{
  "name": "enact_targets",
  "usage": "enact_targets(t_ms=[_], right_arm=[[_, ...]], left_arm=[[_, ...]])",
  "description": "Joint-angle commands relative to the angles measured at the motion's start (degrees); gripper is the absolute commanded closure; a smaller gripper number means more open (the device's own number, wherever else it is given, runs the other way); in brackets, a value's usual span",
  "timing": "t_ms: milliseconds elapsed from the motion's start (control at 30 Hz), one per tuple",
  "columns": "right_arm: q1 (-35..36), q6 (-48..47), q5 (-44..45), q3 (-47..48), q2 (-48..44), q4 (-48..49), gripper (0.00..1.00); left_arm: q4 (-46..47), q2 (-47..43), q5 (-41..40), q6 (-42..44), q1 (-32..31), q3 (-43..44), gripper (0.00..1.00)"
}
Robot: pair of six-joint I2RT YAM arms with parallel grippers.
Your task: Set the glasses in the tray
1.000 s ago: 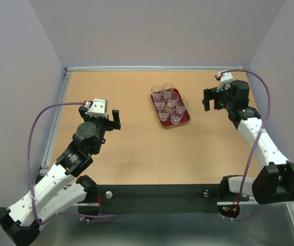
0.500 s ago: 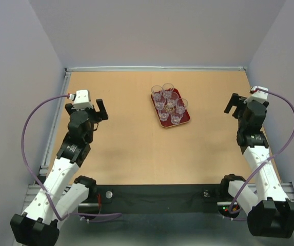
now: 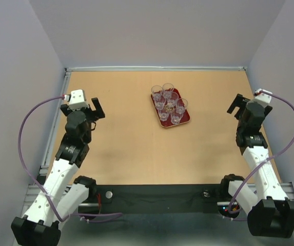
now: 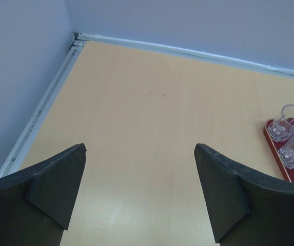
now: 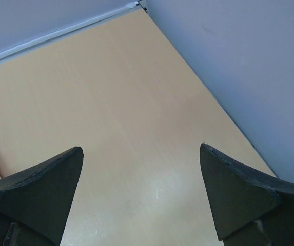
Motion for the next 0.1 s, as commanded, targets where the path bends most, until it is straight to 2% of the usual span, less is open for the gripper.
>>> enact_targets(t_ms=[0, 67], right_arm=[[-0.2, 0.9, 2.5, 0.2, 0.5, 3.5, 0.0], [-0.2, 0.4, 2.2, 0.4, 1.1, 3.4, 0.0]], left_arm=[[3.1, -0.1, -0.1, 1.7, 0.3, -0.7, 0.01], [3.9, -0.4, 0.0, 2.0, 0.3, -1.0, 0.01]])
